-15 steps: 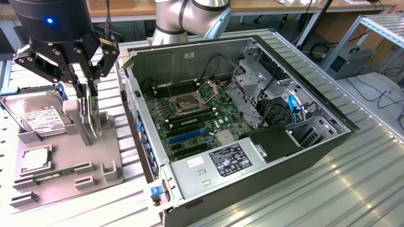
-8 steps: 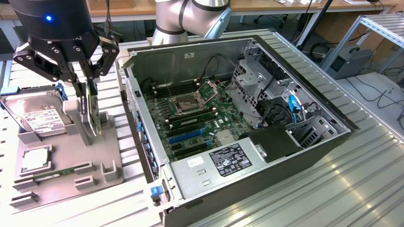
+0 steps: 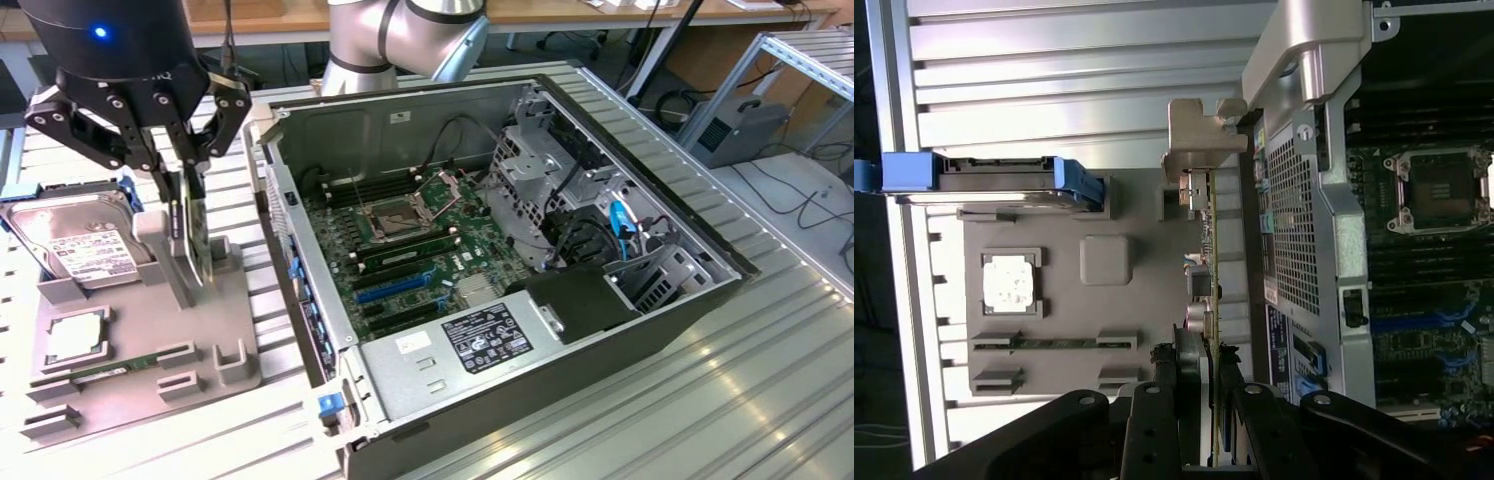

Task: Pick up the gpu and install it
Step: 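Pick up the gpu and move the gpu toward the slot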

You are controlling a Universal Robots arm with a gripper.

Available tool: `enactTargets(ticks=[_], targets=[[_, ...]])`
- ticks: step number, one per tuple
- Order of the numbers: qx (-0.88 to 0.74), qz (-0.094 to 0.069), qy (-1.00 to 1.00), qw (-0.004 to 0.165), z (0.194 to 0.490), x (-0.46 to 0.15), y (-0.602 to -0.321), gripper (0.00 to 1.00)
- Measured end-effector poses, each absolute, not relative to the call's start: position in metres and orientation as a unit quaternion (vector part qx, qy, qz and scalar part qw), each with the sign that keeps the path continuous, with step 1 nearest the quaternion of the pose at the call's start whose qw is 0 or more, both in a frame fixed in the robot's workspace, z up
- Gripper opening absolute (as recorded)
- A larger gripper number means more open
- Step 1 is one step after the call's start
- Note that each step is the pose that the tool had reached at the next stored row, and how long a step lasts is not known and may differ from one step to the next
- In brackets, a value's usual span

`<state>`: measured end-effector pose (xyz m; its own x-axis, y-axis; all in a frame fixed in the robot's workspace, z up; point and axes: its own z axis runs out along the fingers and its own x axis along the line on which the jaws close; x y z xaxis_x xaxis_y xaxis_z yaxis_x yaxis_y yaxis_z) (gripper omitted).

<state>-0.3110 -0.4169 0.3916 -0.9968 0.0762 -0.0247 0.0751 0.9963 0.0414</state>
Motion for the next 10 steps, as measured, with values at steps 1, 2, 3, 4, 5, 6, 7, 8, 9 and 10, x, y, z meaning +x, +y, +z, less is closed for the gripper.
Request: enactTargets(ticks=[1, 2, 3, 4, 5, 6, 7, 8, 9, 10], targets=[[0.038, 0.02, 0.999, 0.013, 0.3923, -0.311, -0.4169, 0.27], [0.038, 0.02, 0.999, 0.013, 0.3927, -0.311, -0.4169, 0.27], [0.038, 0.02, 0.999, 0.013, 0.393, -0.311, -0.4169, 0.27], [0.038, 0.02, 0.999, 0.013, 0.3934, -0.311, -0.4169, 0.27], [0.038, 0.02, 0.999, 0.013, 0.3937, -0.311, -0.4169, 0.27], [0.038, 0.02, 0.999, 0.013, 0.3943, -0.311, -0.4169, 0.27], [0.038, 0.02, 0.999, 0.013, 0.3947, -0.311, -0.4169, 0.27], [0.038, 0.02, 0.999, 0.013, 0.3951, -0.311, -0.4169, 0.27], [0.038, 0.02, 0.999, 0.013, 0.3955, -0.311, -0.4169, 0.27], [0.038, 0.02, 0.999, 0.013, 0.3959, -0.311, -0.4169, 0.27]])
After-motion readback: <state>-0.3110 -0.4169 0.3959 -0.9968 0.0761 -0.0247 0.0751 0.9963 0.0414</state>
